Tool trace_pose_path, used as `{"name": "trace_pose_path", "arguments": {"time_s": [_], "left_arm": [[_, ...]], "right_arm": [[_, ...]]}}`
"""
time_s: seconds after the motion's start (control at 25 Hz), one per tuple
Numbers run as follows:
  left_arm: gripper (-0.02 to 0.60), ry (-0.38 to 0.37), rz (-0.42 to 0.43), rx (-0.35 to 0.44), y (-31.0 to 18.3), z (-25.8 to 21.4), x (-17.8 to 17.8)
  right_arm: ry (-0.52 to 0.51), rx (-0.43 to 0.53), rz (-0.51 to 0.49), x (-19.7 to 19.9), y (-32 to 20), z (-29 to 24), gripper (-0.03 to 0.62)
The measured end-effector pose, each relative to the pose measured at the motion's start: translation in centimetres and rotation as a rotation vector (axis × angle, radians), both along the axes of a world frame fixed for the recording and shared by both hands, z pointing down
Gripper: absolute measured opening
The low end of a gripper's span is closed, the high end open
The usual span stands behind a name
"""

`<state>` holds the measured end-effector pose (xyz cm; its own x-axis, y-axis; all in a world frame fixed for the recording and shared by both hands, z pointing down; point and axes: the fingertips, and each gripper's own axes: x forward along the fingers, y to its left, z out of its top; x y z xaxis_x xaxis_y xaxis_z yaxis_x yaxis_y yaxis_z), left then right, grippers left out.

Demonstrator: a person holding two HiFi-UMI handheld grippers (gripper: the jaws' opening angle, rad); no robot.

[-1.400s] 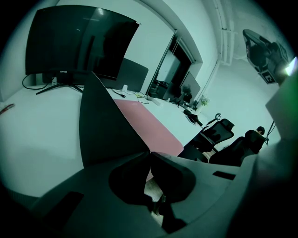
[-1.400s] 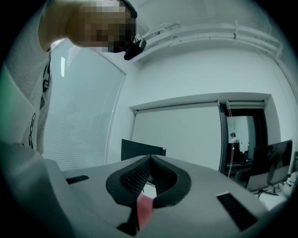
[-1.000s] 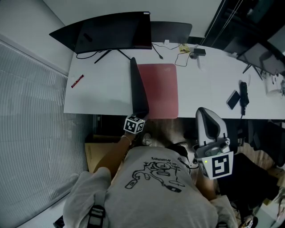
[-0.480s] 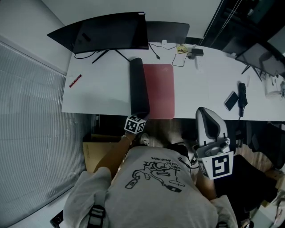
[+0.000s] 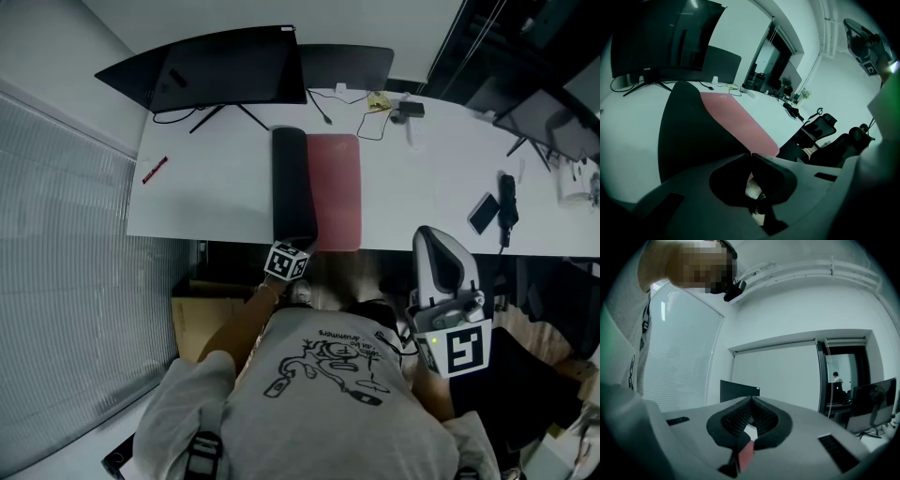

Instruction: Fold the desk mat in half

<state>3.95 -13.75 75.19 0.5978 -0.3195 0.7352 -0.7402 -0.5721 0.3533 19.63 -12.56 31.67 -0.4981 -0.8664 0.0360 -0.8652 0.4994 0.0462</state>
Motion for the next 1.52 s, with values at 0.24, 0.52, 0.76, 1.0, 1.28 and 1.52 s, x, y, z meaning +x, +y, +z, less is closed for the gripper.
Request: {"name": "trace_pose_path", "arguments": {"time_s": [0.24,0.52,0.76,1.0,1.28,1.52], "left_arm": [[0.031,-0.003,0.01,-0.007,0.1,0.2,1.2],[0.029,-0.007,0.026,-0.002,-0.1,0.3,2.4],[0.029,-0.017,0.047,-0.004,-0.1,0.1,3.4],[0.029,-0.021,0.072,-0.004,-0.2,0.2,5.0],[0.028,-0.028,0.106,-0.004,-0.2,0.5,7.0],[0.028,-0.028,0.133,-0.006,0.1,0.9,8.5]], "right_arm": [[-0.007,0.003,-0.004,0.8,-0.3,-0.1,0.009],[-0.002,-0.006,0.005,2.0,0.1,0.3,0.009],[-0.004,-0.016,0.014,3.1,0.3,0.5,0.009],[-0.015,-0.02,0.022,4.3,0.4,0.6,0.009],[-0.024,-0.025,0.038,5.8,0.7,1.0,0.009],[-0.017,-0.03,0.059,7.1,1.1,1.3,0.009]]}}
